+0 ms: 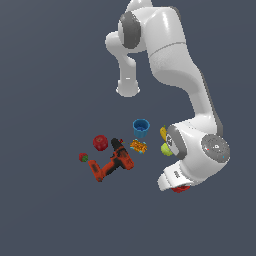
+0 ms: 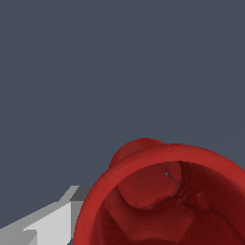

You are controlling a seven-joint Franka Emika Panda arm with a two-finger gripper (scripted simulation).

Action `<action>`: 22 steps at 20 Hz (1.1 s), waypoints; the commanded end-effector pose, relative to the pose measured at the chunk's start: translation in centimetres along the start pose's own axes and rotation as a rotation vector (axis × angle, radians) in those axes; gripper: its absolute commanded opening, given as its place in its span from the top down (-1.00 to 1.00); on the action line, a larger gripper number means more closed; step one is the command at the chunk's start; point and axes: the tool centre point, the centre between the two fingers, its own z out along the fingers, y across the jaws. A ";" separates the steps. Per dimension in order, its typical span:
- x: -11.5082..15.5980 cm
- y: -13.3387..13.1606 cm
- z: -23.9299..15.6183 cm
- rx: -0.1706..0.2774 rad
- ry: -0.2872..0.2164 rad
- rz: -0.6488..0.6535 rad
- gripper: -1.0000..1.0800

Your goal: Pick up a designated object from a clutter of objects.

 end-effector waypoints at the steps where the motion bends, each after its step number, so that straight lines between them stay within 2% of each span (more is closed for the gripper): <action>1: -0.1 0.1 -0.4 0.000 0.002 0.000 1.00; 11: -2.5 0.6 -2.9 -0.001 0.002 0.000 1.00; 22: -8.0 1.9 -9.1 -0.001 0.002 0.000 1.00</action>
